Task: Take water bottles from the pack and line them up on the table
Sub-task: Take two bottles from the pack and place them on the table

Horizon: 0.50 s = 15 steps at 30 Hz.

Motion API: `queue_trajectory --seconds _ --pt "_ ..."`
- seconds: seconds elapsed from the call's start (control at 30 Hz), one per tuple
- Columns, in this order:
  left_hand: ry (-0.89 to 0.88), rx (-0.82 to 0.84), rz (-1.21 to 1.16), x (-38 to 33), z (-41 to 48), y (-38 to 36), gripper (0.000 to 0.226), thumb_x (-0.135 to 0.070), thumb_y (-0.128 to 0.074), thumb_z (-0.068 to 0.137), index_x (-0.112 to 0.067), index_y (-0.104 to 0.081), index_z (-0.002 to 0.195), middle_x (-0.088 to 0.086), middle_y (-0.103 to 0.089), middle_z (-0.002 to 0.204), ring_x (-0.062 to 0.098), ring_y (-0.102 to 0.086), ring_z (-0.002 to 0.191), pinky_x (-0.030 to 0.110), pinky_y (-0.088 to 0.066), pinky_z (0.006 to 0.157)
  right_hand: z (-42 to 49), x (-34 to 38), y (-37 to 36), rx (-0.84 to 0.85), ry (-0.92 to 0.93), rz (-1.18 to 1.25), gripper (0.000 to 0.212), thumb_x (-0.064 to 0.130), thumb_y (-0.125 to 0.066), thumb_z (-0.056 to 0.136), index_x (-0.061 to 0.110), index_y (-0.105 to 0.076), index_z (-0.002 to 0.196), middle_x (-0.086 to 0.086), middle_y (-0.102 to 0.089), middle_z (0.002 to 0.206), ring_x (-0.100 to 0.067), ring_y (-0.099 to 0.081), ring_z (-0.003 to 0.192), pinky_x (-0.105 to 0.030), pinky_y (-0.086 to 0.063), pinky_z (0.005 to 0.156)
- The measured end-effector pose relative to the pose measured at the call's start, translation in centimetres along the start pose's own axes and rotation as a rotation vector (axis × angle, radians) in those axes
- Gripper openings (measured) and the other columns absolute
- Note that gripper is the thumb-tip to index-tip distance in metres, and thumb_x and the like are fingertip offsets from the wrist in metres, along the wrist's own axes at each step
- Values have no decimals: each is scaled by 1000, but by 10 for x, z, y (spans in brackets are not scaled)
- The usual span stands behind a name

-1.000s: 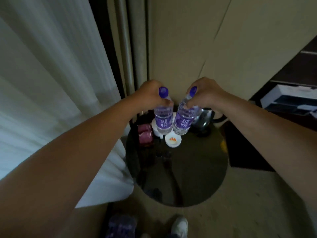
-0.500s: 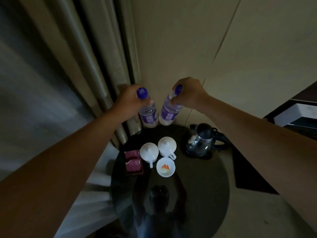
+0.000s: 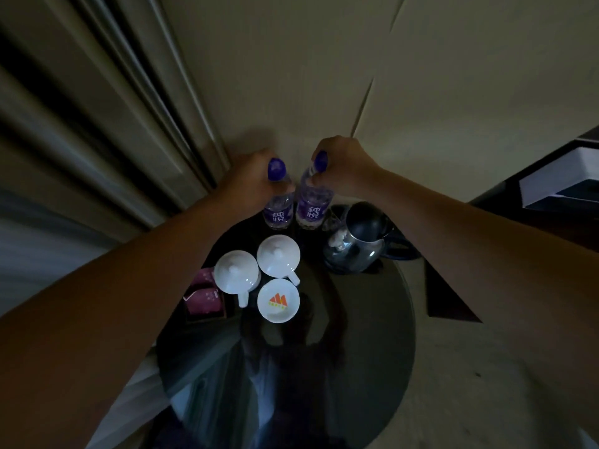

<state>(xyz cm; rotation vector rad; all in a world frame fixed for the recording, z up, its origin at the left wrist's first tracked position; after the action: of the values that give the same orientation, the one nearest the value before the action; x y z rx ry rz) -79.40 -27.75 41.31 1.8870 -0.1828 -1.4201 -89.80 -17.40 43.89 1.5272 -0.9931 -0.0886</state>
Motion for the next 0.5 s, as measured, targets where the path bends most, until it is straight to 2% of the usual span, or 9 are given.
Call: queue_trajectory --seconds 0.07,0.13,0.17,0.27,0.4,0.5 --pt "3 1 -7 3 3 -5 34 -18 -80 68 -24 -46 67 -10 -50 64 4 -47 60 11 -36 52 4 -2 -7 1 23 -3 38 21 -76 71 5 -63 103 -16 -64 107 -28 -60 96 -23 -37 68" --pt "16 0 -11 6 6 -9 30 -16 -79 69 -19 -49 71 -4 -51 66 12 -49 64 24 -40 58 6 -3 -12 -8 34 2 36 20 -75 72 6 -63 103 -15 -64 106 -27 -60 95 -22 -36 67" --pt "32 -12 -19 10 7 -9 29 -15 -79 69 -16 -50 74 -3 -51 67 13 -49 65 25 -40 59 7 -4 -14 -9 38 2 36 19 -75 72 7 -63 103 -15 -64 106 -27 -60 94 -22 -36 67" --pt "57 -35 -22 20 9 -9 29 -14 -80 68 -14 -52 77 -8 -49 63 3 -44 58 10 -35 49 14 -5 -22 13 43 -6 34 19 -76 72 7 -63 102 -14 -64 105 -23 -59 89 -21 -35 66" --pt "71 -31 -27 28 12 -11 27 -17 -80 67 -14 -56 77 -6 -51 65 3 -45 58 19 -37 52 18 -8 -32 41 30 8 32 20 -76 72 8 -62 99 -12 -63 100 -20 -55 83 -21 -35 65" --pt "53 -6 -17 24 13 -13 32 -18 -79 68 -22 -48 65 -10 -47 60 0 -41 55 10 -32 47 20 -6 -34 45 38 -8 31 20 -76 72 8 -62 97 -11 -62 99 -21 -56 83 -22 -35 64"
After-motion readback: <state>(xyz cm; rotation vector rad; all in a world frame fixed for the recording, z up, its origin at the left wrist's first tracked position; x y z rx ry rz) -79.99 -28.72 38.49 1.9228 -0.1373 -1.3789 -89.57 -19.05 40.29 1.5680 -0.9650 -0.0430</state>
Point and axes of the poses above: each hand's wrist, its own z-axis towards the middle knuckle, its own y-axis out of the back of the hand, x = y × z, the point moved 8 cm from there along z, towards the middle knuckle
